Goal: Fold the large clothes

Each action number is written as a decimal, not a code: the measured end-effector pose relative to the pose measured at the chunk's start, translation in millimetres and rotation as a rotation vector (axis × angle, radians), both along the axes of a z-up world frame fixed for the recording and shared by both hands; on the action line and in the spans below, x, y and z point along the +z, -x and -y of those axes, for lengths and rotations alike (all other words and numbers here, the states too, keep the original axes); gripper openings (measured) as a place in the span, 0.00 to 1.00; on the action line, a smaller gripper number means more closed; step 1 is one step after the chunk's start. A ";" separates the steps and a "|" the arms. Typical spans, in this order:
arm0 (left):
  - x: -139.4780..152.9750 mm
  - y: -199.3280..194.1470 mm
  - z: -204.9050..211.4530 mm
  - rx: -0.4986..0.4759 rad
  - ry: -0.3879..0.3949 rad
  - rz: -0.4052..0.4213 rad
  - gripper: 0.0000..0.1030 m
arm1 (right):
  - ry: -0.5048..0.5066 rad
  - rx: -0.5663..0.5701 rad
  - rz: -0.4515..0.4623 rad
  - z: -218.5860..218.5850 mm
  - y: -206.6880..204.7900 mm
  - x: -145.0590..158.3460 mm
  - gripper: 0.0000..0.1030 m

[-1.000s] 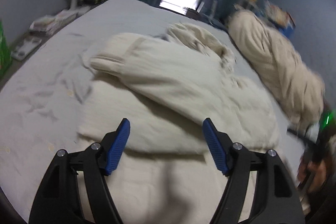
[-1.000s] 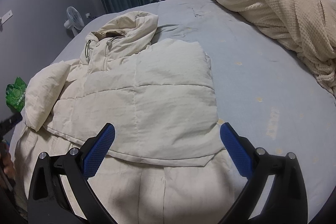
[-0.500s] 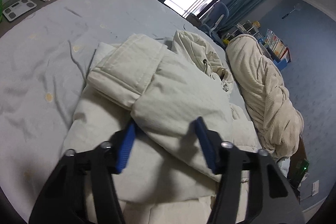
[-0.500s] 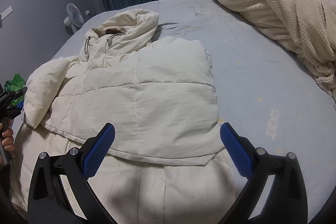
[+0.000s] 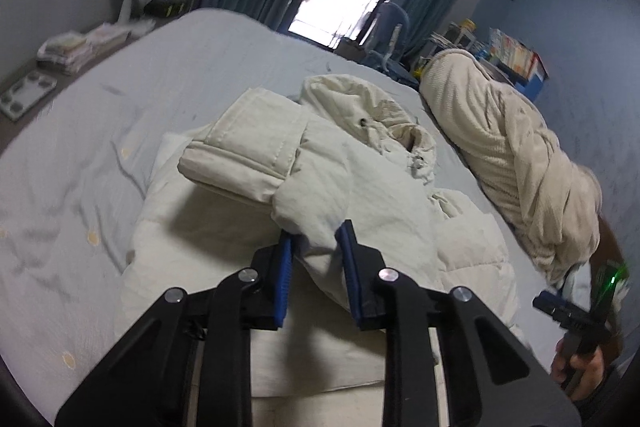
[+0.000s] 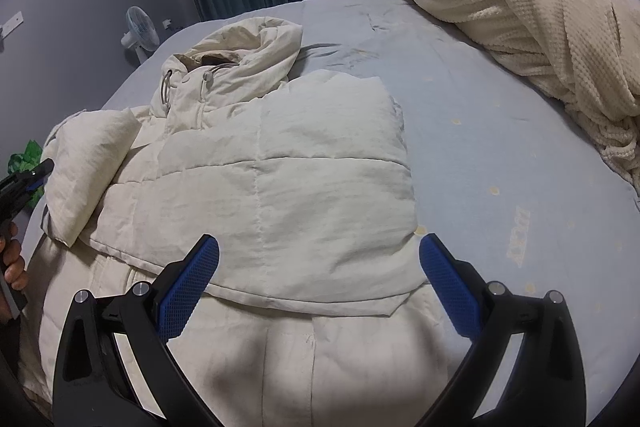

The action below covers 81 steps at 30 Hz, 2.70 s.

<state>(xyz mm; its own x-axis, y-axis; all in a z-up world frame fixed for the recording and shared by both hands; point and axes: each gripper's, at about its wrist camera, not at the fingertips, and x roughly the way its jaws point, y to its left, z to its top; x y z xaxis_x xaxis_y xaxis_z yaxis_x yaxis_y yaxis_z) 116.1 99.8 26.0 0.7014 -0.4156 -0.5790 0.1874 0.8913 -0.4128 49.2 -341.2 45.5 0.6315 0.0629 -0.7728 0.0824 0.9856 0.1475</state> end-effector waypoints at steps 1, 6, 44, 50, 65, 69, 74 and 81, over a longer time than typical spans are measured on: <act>3.0 2.2 5.5 -0.009 -0.015 0.014 0.20 | -0.001 -0.001 0.001 0.0 0.1 -0.2 0.94; 12.3 13.1 29.4 -0.052 -0.070 0.063 0.20 | 0.000 0.003 0.000 0.0 -0.1 -0.5 0.94; 15.6 77.4 151.2 -0.527 -0.142 0.257 0.74 | -0.007 -0.004 -0.008 1.8 0.1 -1.0 0.94; 8.2 54.5 126.6 -0.356 -0.192 0.160 0.74 | 0.007 -0.043 -0.007 9.8 1.6 1.6 0.94; 2.0 24.2 34.1 -0.028 -0.260 -0.030 0.87 | -0.192 0.131 -0.071 -19.6 -18.4 -13.9 0.59; -5.2 23.0 39.0 -0.060 -0.275 -0.052 0.87 | -0.137 0.162 -0.103 -34.6 -27.9 -23.6 0.25; -6.3 23.3 48.0 -0.071 -0.306 -0.043 0.87 | -0.111 0.136 -0.039 -31.2 -29.6 -15.2 0.11; -15.4 15.7 47.0 -0.058 -0.315 -0.095 0.87 | -0.092 0.134 -0.079 -30.4 -34.1 -21.8 0.12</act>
<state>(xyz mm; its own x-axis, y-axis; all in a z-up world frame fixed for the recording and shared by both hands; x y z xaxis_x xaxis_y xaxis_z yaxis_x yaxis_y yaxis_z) 100.3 52.7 10.6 0.6190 -0.2430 -0.7468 0.2152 0.9670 -0.1363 83.4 -310.8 23.8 0.5506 0.2154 -0.8065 -0.0338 0.9711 0.2363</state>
